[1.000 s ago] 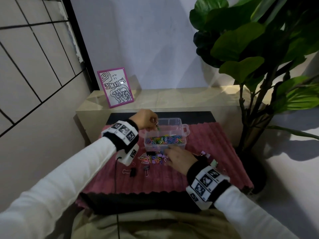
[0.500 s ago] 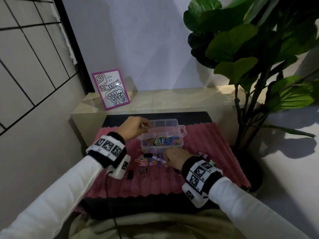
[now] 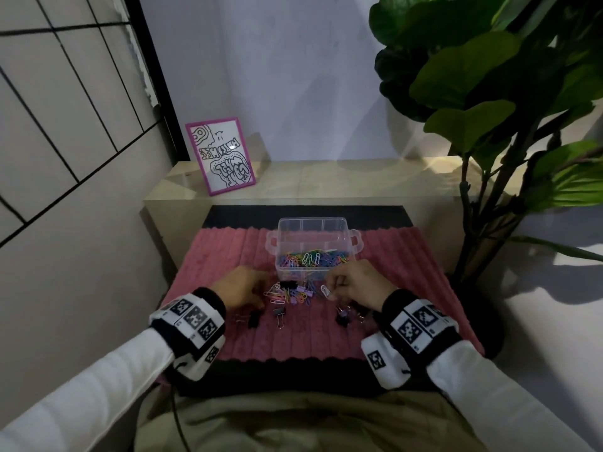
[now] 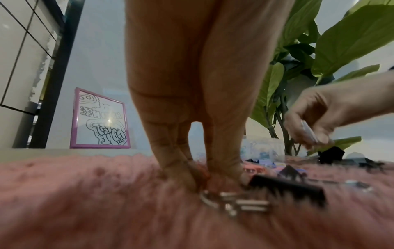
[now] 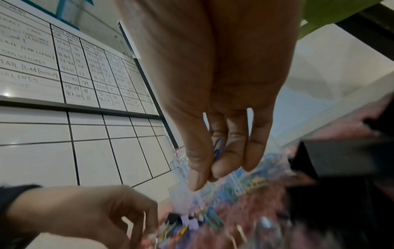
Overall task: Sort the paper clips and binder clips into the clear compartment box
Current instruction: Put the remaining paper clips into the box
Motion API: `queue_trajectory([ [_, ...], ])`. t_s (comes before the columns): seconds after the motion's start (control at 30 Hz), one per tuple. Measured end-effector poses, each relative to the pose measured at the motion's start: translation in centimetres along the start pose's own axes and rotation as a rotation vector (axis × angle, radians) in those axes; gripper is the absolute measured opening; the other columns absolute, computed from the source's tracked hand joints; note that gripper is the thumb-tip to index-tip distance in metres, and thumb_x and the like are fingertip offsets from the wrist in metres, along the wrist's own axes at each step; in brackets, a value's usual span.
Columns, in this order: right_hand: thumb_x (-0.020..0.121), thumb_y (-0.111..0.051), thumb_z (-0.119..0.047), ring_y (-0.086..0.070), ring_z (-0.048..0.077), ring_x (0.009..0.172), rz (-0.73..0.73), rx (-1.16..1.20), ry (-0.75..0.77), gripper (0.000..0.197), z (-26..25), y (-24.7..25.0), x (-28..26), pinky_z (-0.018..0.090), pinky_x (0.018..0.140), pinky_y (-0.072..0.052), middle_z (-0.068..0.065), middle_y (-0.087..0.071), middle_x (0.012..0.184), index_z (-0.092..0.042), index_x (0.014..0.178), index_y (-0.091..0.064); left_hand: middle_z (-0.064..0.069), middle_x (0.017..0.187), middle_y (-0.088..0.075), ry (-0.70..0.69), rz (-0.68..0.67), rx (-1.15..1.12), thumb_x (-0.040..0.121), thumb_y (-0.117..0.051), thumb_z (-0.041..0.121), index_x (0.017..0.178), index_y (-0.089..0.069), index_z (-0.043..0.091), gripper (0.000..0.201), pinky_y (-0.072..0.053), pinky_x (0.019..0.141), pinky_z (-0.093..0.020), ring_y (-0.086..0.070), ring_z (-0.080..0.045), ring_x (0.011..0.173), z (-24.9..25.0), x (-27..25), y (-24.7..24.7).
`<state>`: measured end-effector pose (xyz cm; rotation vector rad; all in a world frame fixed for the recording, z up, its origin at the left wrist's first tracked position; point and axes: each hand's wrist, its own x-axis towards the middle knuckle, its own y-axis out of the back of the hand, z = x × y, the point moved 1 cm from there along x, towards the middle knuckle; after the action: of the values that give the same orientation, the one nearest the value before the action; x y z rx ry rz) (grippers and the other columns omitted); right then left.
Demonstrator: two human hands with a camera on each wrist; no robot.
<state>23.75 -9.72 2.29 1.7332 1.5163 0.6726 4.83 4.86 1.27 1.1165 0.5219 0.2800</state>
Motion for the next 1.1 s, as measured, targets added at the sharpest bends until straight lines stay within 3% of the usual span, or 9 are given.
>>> queue_trajectory([
  [0.1,0.073,-0.073,-0.004,-0.051,0.001,0.057,0.051,0.055,0.000,0.011,0.0,1.4,0.0,0.005,0.053,-0.037,-0.005,-0.055,0.063,-0.012,0.073,-0.065,0.000,0.079,-0.059,0.004,-0.018,-0.004,0.073,-0.070,0.011,0.086,-0.065,0.006,0.015,-0.033,0.055,-0.013,-0.053,-0.012,0.075,-0.1,0.5,-0.3],
  [0.17,0.072,-0.072,-0.002,-0.049,-0.002,0.053,0.101,0.084,0.001,0.018,-0.2,2.7,0.3,0.005,0.051,-0.038,-0.009,-0.053,0.060,-0.015,0.068,-0.060,0.002,0.075,-0.057,-0.011,-0.025,-0.026,0.072,-0.070,0.010,0.080,-0.065,0.006,0.010,-0.033,0.057,-0.011,-0.050,-0.009,0.066,-0.3,0.6,-0.2],
  [0.3,0.075,-0.069,-0.002,-0.054,0.011,0.060,0.232,0.053,-0.014,0.004,-0.7,5.0,1.8,0.012,0.056,-0.043,0.006,-0.063,0.068,-0.003,0.075,-0.066,0.003,0.073,-0.058,0.005,-0.010,-0.067,0.069,-0.074,0.011,0.084,-0.067,0.008,0.017,-0.035,0.058,-0.012,-0.052,-0.008,0.067,-0.6,0.3,0.0],
  [0.4,0.079,-0.062,0.002,-0.052,0.008,0.058,0.302,-0.045,-0.034,0.004,-0.7,5.3,3.5,0.018,0.059,-0.044,0.010,-0.063,0.074,0.002,0.082,-0.066,0.009,0.068,-0.057,0.060,-0.017,-0.147,0.068,-0.077,0.010,0.091,-0.066,0.010,0.026,-0.039,0.048,-0.008,-0.053,0.000,0.056,-0.8,-0.1,0.3],
  [0.57,0.086,-0.053,0.002,-0.063,0.025,0.092,0.147,-0.197,-0.097,0.016,-0.4,4.1,4.8,0.030,0.086,-0.051,0.017,-0.067,0.104,0.001,0.096,-0.065,0.005,0.067,-0.062,0.110,0.077,-0.308,0.069,-0.075,0.001,0.086,-0.062,0.009,0.023,-0.045,0.047,-0.008,-0.058,0.008,0.047,-1.0,-0.9,1.3],
  [0.67,0.087,-0.054,-0.003,-0.061,0.025,0.102,0.121,-0.221,-0.048,0.018,-0.9,3.2,4.0,0.035,0.094,-0.049,0.014,-0.065,0.112,-0.003,0.103,-0.063,0.010,0.066,-0.060,0.112,0.101,-0.276,0.068,-0.077,0.007,0.088,-0.064,0.007,0.023,-0.044,0.050,-0.006,-0.057,0.008,0.048,-0.5,-0.5,1.6],
  [0.73,0.088,-0.055,-0.008,-0.057,0.023,0.105,0.113,-0.242,0.015,0.017,-1.3,2.7,3.3,0.035,0.094,-0.046,0.010,-0.062,0.114,-0.006,0.103,-0.062,0.012,0.067,-0.059,0.088,0.065,-0.238,0.070,-0.076,0.011,0.093,-0.065,0.004,0.027,-0.043,0.051,-0.005,-0.056,0.006,0.053,0.3,0.0,1.3],
  [0.9,0.088,-0.053,-0.009,-0.054,0.024,0.102,0.052,-0.304,0.091,0.021,-1.4,2.0,1.5,0.035,0.087,-0.045,0.010,-0.060,0.114,-0.008,0.108,-0.059,-0.002,0.084,-0.061,0.064,0.025,-0.090,0.071,-0.074,0.013,0.096,-0.065,0.005,0.027,-0.035,0.050,-0.011,-0.053,-0.012,0.077,1.5,1.3,-0.1],
  [1.1,0.089,-0.054,-0.009,-0.060,0.021,0.096,0.025,-0.264,0.121,0.020,-0.7,1.7,0.0,0.032,0.083,-0.048,0.010,-0.064,0.108,-0.009,0.108,-0.061,0.010,0.068,-0.057,0.048,-0.022,-0.101,0.070,-0.076,0.016,0.088,-0.065,0.009,0.022,-0.038,0.050,-0.006,-0.052,-0.003,0.059,0.7,0.3,0.6],
])
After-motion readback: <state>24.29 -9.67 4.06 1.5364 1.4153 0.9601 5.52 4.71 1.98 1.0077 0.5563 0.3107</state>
